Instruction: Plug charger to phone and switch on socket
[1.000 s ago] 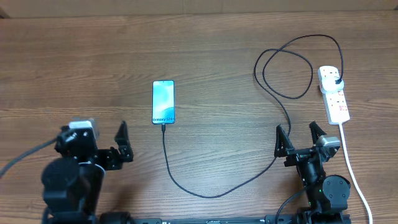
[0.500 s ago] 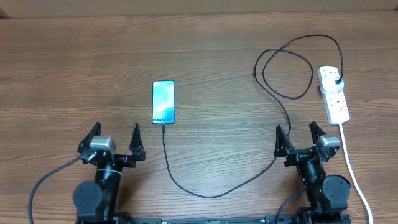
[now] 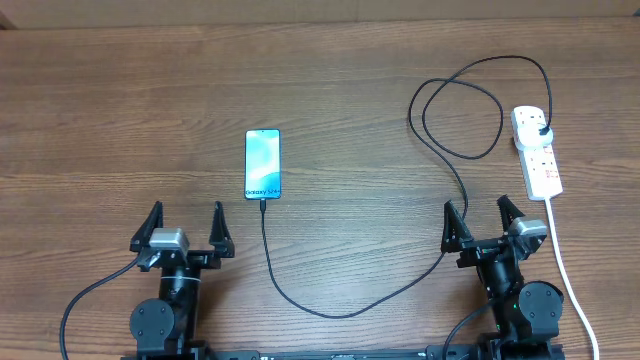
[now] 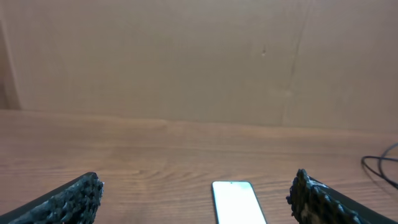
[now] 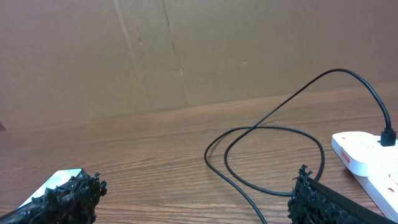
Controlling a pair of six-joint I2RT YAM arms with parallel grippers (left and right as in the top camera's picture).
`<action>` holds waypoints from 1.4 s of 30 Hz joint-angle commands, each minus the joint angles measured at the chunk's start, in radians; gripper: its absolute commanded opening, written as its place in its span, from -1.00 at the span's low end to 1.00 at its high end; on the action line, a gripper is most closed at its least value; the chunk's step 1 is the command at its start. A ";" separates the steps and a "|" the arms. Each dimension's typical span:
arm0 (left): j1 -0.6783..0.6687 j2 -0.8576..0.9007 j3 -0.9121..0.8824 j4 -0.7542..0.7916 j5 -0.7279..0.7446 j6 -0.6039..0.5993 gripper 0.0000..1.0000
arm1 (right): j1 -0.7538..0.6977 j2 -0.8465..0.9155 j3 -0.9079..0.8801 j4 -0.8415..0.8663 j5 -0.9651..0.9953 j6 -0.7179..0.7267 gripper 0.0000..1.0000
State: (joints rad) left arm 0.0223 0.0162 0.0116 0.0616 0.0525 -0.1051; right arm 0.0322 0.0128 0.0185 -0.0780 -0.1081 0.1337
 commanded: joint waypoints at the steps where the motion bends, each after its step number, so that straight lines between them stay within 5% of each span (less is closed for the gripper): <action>1: 0.011 -0.013 -0.007 -0.058 -0.037 0.005 0.99 | -0.006 -0.010 -0.011 0.005 -0.006 -0.001 1.00; 42: 0.011 -0.013 -0.007 -0.139 -0.034 0.008 0.99 | -0.006 -0.010 -0.011 0.005 -0.006 -0.001 1.00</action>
